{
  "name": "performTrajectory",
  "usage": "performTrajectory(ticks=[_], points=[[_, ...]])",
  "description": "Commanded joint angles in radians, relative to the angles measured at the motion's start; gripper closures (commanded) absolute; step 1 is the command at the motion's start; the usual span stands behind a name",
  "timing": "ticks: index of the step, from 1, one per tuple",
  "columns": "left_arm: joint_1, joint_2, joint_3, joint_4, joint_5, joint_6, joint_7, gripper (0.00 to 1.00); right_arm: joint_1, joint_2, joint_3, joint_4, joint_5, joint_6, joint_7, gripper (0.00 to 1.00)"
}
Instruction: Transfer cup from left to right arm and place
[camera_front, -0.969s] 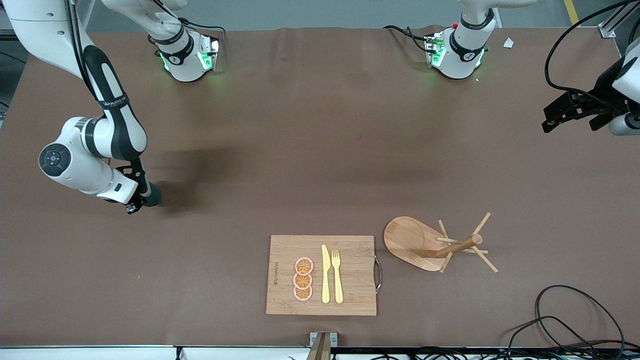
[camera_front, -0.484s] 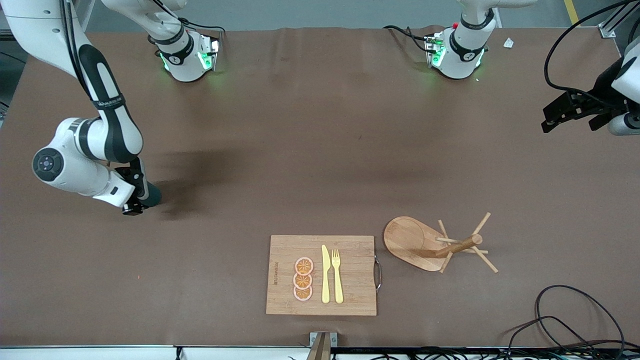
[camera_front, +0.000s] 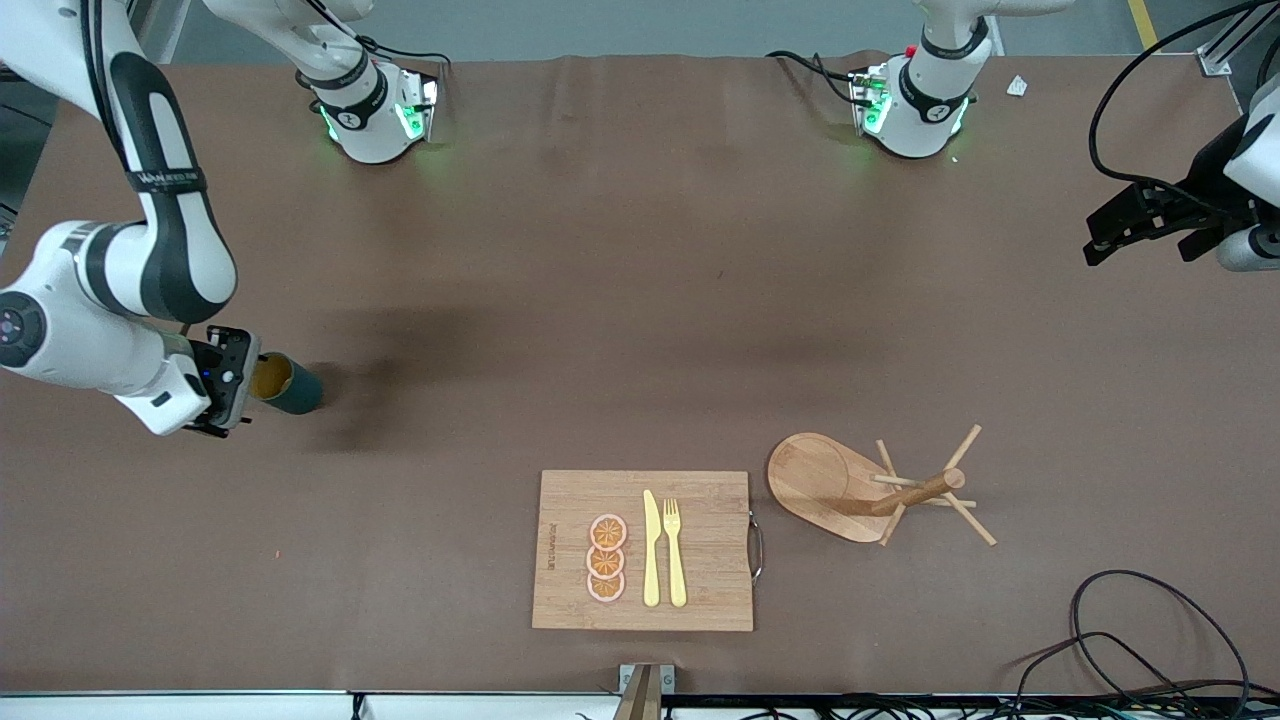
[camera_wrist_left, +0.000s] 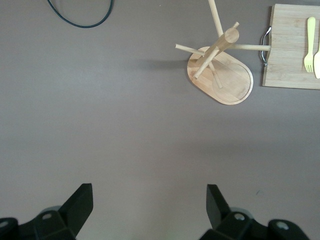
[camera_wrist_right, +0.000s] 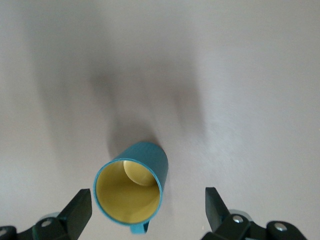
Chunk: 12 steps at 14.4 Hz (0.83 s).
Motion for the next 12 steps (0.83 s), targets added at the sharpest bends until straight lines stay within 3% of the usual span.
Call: performTrajectory(ticks=[1,12], points=[[0.000,0.009,0.000,0.020,-0.007,-0.003,-0.007,0.00,-0.016,-0.016,0.013,0.110,-0.005,-0.153,0.182,0.00],[0.002,0.015,0.000,0.028,-0.005,-0.003,-0.007,0.00,0.001,-0.059,0.017,0.332,-0.013,-0.465,0.950,0.00]])
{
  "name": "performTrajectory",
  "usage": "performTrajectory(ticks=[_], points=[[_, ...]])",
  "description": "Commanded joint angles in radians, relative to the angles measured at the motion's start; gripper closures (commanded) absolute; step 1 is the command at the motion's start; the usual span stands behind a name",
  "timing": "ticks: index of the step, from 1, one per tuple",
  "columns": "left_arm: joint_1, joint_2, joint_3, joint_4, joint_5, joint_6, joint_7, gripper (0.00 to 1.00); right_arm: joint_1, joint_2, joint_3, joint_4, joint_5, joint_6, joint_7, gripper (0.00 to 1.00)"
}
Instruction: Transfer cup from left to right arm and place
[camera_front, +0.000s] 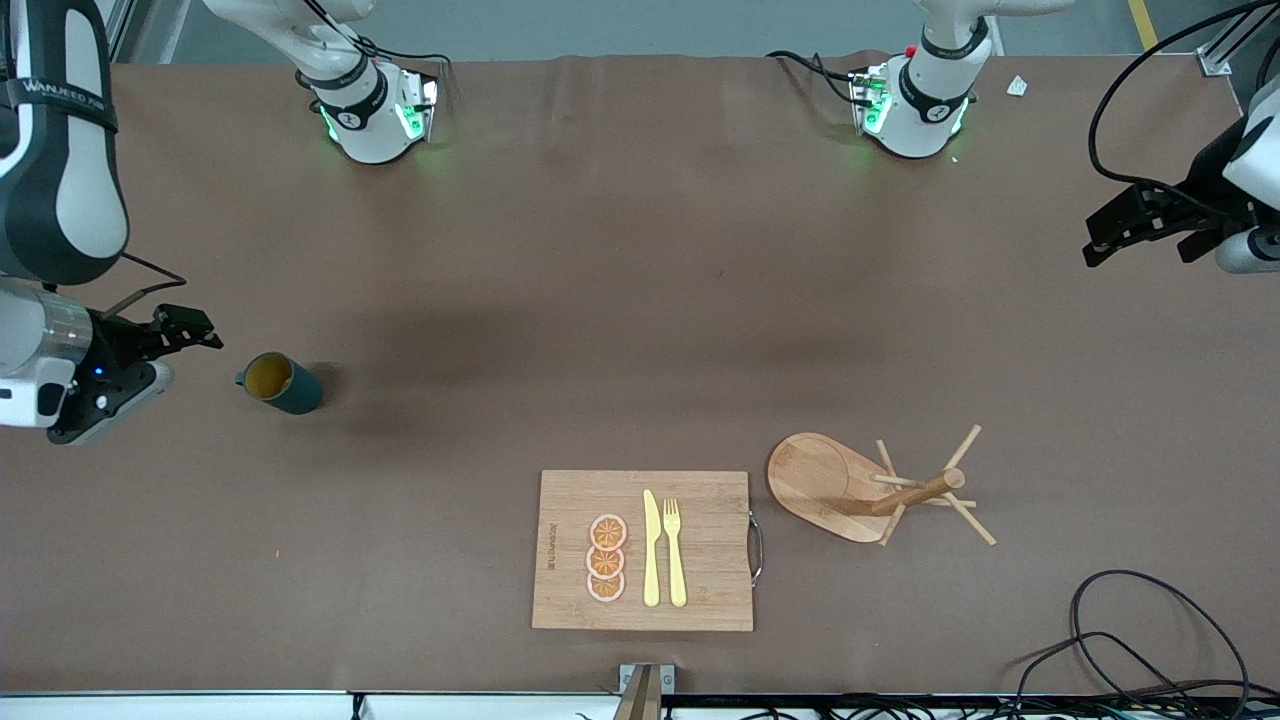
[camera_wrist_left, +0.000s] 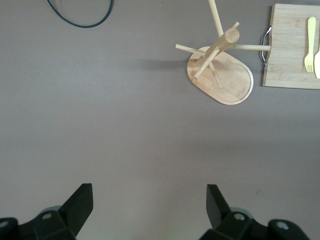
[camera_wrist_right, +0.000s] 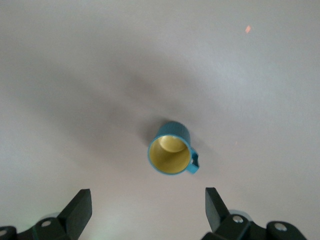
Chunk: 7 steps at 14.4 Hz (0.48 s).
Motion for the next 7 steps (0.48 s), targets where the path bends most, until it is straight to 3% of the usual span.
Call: performTrajectory(ticks=[1,4,7], points=[[0.002,0.012,0.000,0.026,-0.005,-0.003,-0.004,0.00,0.016,-0.049,0.012,0.010,-0.012,-0.055,0.248,0.00],[0.002,0.012,0.000,0.026,-0.005,-0.003,-0.004,0.00,0.082,-0.085,0.011,0.027,-0.066,-0.102,0.572,0.00],[0.002,0.012,0.000,0.026,-0.005,-0.003,-0.004,0.00,0.084,-0.105,0.011,0.066,-0.096,-0.170,0.671,0.00]])
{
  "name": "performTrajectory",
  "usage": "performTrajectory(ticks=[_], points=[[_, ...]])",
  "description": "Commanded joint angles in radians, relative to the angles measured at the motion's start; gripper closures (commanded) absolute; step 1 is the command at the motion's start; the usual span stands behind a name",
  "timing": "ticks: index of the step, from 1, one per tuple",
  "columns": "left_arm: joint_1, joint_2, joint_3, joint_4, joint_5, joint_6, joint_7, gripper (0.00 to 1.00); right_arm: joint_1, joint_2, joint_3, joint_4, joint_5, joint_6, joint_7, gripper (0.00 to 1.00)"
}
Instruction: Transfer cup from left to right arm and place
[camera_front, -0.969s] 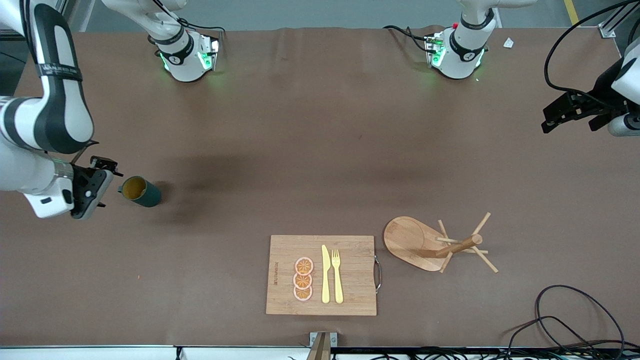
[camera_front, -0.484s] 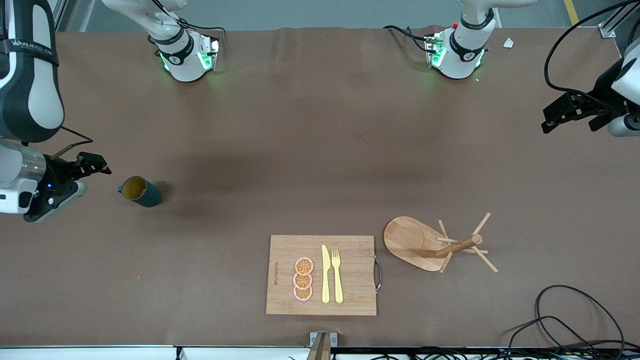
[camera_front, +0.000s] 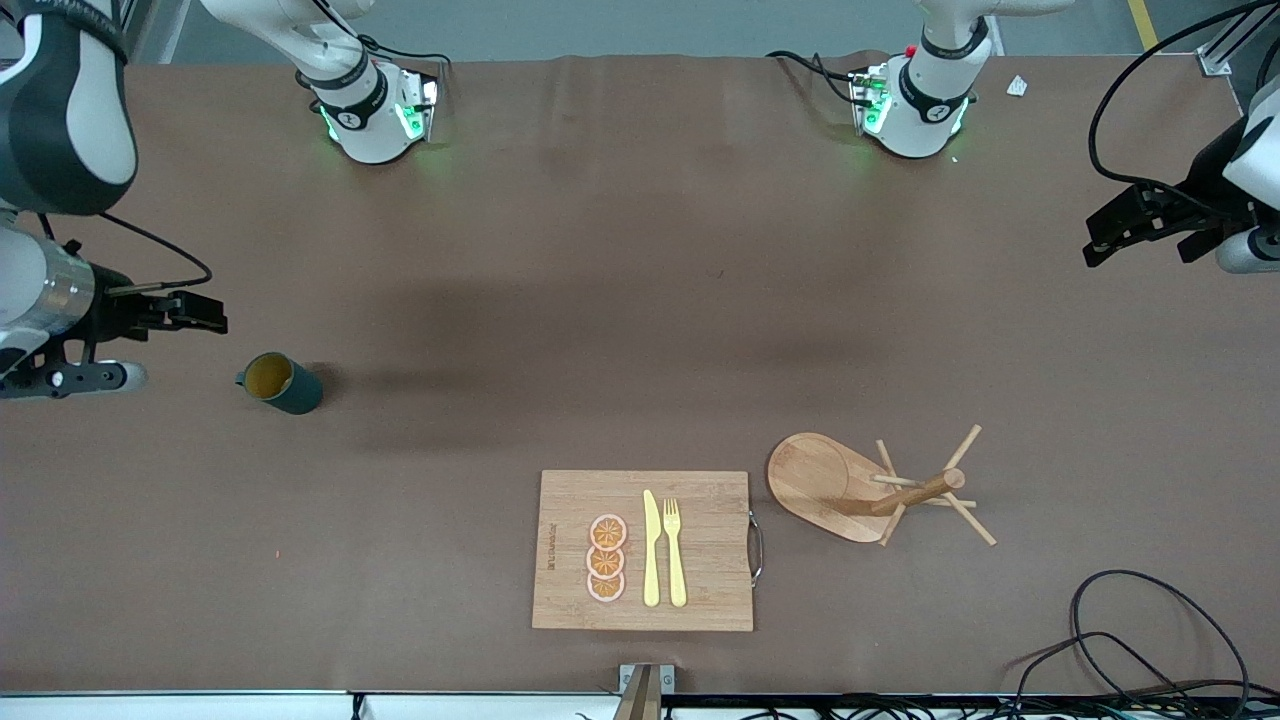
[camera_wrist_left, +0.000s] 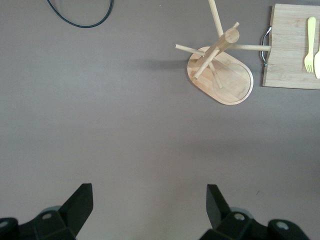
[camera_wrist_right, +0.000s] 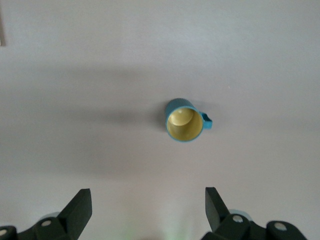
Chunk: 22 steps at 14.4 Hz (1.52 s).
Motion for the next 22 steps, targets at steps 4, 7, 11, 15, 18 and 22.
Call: performTrajectory(ticks=[4,7,11,15,18,22], points=[[0.003,0.012,0.000,0.026,-0.004,-0.003,-0.009,0.00,-0.029,-0.011,-0.005,0.153,-0.020,-0.157,0.048,0.00],[0.003,0.012,0.000,0.026,-0.004,-0.003,-0.009,0.00,-0.036,-0.011,-0.006,0.182,-0.022,-0.157,0.052,0.00],[0.003,0.012,0.000,0.026,-0.004,-0.003,-0.010,0.00,-0.056,-0.011,-0.006,0.176,-0.013,-0.154,0.058,0.00],[0.003,0.012,0.000,0.026,-0.005,-0.003,-0.010,0.00,-0.131,-0.011,-0.005,0.173,0.073,-0.180,0.035,0.00],[0.003,0.012,0.000,0.026,-0.005,-0.003,-0.010,0.00,-0.136,-0.034,0.000,0.154,0.073,-0.180,0.019,0.00],[0.003,0.012,0.000,0.026,-0.005,-0.003,-0.009,0.00,-0.090,-0.121,-0.002,0.058,0.022,-0.128,0.017,0.00]])
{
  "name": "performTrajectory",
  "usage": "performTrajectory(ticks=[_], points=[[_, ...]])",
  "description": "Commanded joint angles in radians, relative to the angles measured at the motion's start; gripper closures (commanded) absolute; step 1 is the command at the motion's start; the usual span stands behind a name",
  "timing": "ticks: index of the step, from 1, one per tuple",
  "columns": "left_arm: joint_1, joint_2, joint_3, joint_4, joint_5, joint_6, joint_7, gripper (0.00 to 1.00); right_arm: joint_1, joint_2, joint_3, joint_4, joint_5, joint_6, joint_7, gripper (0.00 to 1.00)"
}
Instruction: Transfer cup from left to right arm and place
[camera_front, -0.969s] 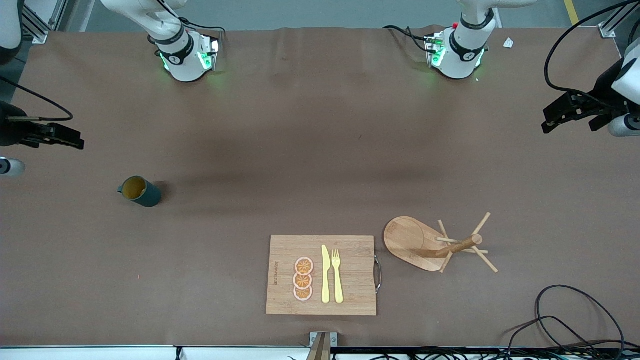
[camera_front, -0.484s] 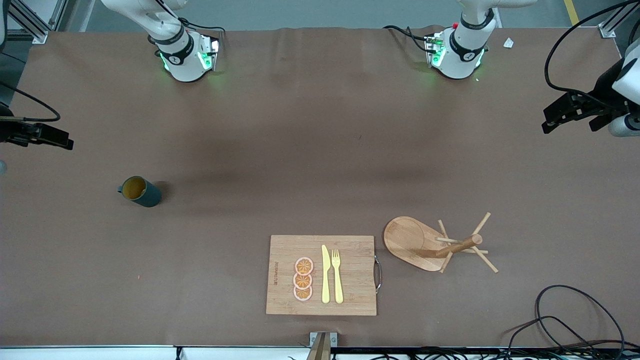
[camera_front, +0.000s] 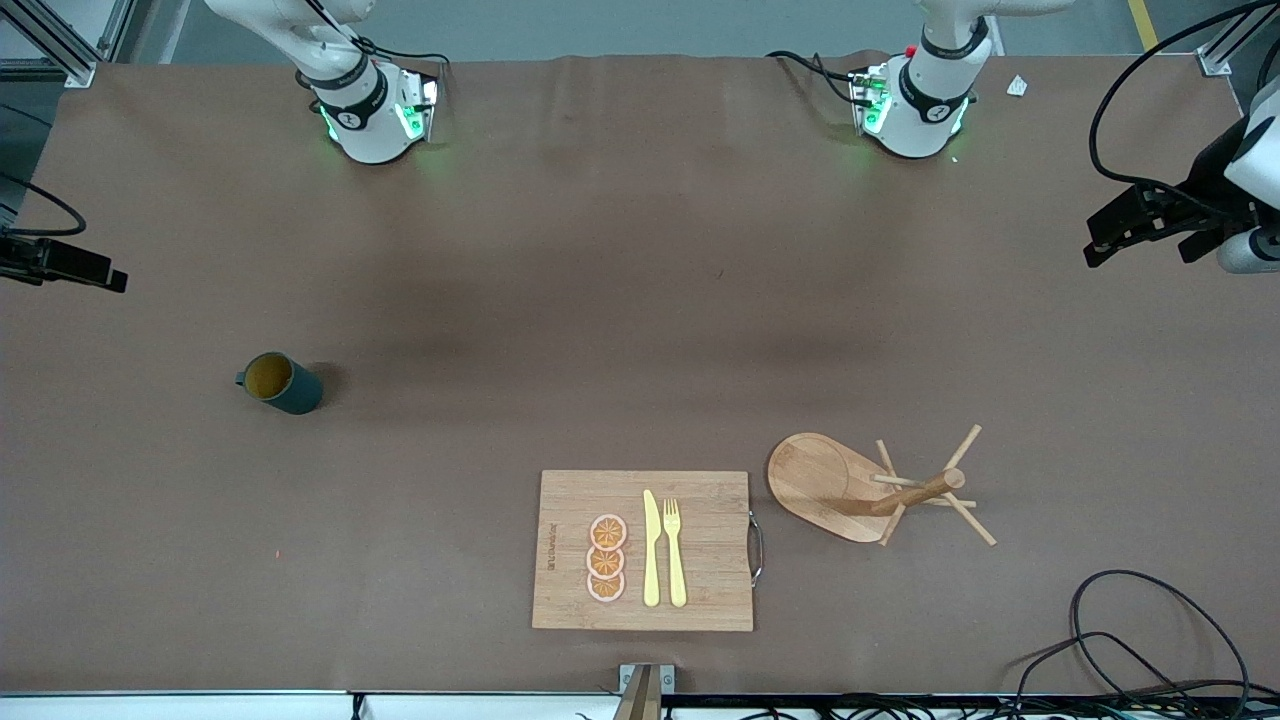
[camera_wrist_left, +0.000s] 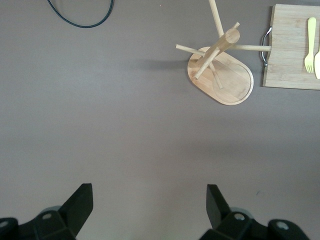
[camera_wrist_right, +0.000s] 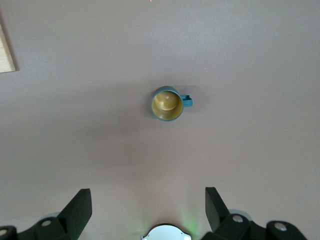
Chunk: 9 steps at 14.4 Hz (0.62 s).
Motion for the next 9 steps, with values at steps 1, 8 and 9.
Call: performTrajectory(ticks=[1,8,9], points=[[0.003,0.012,-0.001,0.025,-0.005,-0.003,-0.010,0.00,0.053,-0.123,0.007,-0.138,-0.070,0.060,-0.003,0.00],[0.003,0.012,-0.001,0.025,-0.005,-0.003,-0.006,0.00,0.033,-0.206,0.002,-0.192,-0.032,0.061,0.002,0.00],[0.003,0.012,-0.001,0.025,-0.005,-0.003,-0.001,0.00,0.015,-0.214,0.002,-0.194,-0.014,0.054,0.002,0.00]])
